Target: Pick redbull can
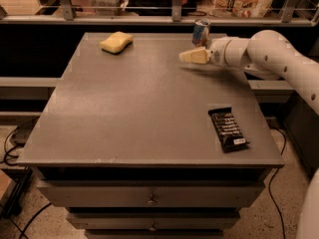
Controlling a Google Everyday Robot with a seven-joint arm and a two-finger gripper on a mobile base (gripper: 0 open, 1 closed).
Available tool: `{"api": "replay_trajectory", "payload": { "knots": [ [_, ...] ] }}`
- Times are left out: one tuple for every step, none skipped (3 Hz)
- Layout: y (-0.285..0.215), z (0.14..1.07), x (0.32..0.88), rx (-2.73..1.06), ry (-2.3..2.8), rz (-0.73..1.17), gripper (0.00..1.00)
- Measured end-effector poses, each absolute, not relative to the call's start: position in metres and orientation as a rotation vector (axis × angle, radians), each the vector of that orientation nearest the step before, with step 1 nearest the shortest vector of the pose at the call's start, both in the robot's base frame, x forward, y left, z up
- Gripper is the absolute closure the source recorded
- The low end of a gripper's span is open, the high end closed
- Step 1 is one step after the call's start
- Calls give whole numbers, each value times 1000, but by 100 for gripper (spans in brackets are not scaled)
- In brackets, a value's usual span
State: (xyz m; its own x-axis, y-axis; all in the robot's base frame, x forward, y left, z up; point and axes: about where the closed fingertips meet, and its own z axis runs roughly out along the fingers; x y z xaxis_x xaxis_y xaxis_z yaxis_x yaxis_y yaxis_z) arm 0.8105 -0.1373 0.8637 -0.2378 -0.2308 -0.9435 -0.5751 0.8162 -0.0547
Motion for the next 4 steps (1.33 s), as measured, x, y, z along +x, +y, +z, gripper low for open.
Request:
{"api": "replay_trajectory", "payload": {
  "knots": [
    [-130, 859, 817, -610, 1827, 387, 46],
    [-125, 873, 813, -609, 1788, 401, 70],
    [-103, 911, 794, -692, 1712, 385, 99],
    [-87, 947, 778, -759, 1652, 359, 100]
  ]
}}
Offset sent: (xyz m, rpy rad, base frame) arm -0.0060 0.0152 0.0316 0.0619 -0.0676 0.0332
